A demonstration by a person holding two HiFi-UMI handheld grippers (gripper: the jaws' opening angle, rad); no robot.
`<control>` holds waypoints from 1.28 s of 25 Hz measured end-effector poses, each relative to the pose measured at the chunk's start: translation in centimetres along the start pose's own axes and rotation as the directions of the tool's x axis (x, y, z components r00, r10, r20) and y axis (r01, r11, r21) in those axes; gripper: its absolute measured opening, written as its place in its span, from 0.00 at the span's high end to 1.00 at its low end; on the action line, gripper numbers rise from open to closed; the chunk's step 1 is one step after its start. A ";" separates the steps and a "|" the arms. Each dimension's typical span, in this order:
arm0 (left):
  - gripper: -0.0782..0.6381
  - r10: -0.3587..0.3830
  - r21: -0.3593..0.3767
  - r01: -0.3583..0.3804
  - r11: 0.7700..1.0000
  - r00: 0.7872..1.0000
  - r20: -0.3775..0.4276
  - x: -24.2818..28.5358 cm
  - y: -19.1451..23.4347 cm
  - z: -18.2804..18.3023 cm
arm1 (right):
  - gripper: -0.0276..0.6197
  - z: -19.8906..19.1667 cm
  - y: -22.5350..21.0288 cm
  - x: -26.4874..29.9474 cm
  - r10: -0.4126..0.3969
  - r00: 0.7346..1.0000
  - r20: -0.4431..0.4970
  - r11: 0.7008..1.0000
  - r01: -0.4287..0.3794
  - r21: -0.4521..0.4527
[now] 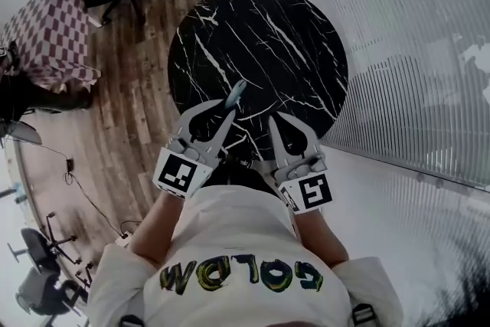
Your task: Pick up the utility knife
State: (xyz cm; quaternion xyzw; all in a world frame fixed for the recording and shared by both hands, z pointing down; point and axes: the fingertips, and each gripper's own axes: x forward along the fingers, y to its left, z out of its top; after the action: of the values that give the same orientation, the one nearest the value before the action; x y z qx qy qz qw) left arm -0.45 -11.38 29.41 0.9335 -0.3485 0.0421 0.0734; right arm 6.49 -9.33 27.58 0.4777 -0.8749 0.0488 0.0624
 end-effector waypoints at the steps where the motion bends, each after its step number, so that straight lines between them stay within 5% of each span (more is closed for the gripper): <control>1: 0.80 -0.002 -0.007 0.002 1.000 1.000 0.002 -0.1 -0.2 0.5 | 0.95 0.5 0.1 -0.2 0.003 1.000 0.005 1.000 -0.003 -0.003; 18: 0.80 -0.025 -0.037 0.027 0.999 0.998 0.050 -1.5 -4.2 5.9 | 0.95 5.8 1.0 -3.4 0.034 0.996 0.086 0.999 -0.035 0.006; 32: 0.80 -0.023 -0.062 0.027 0.998 0.998 0.063 -1.4 -4.9 6.3 | 0.95 6.6 0.9 -4.1 0.049 0.995 0.092 0.999 -0.048 -0.013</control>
State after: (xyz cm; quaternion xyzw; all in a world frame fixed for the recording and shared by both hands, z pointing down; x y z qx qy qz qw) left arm 1.89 -7.94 22.46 0.9359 -0.3401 0.0012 0.0924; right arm 7.52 -6.33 20.44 0.4575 -0.8886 0.0234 0.0235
